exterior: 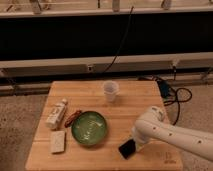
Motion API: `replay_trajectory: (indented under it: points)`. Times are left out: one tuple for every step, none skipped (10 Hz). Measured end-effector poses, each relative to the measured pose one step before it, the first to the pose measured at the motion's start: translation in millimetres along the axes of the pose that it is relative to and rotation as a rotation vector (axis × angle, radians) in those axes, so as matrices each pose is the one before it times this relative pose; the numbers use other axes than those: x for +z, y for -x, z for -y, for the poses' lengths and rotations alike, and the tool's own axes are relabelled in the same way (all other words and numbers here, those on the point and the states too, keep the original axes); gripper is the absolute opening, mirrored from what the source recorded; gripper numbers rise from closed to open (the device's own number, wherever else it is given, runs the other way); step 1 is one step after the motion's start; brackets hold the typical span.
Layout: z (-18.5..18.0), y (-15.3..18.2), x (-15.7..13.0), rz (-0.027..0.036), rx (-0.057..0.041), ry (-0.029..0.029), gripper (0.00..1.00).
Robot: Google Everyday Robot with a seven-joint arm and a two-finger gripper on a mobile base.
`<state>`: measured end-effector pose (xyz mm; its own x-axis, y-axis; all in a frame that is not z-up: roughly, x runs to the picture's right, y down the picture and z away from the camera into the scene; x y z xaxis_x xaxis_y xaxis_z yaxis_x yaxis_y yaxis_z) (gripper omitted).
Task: Place the eraser in the ceramic cup
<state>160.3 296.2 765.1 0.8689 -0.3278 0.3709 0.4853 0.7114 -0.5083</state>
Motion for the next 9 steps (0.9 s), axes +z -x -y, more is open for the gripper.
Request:
replay_trajectory:
  points:
    - [0.07,-0.81,-0.41,0.00051,-0.00102,-0.00161,0.01]
    - [0.39,-2.13,-0.64,0.00014,-0.00109,-0.00205,0.01]
    - [0.04,-1.4,-0.22,0.00004,-0.00015,-0.00122,0.01]
    - [0.24,-1.13,-0.35,-0.00017,-0.00011,-0.00154,0.01]
    - [-0.2,-0.8,0.17,0.001,-0.0011,-0.00066,0.01]
    - [-0.74,0.16,0.13,0.001,-0.00121,-0.00005,0.01]
    - [0.72,-1.61,-0.98,-0.00013,-0.00104,-0.00251,0.01]
    - [0.92,-1.76,-0.71,-0.00024,-0.00103,-0.00202,0.01]
    - [0.63,-1.03,-0.33,0.00065,-0.0017,-0.00151,0.01]
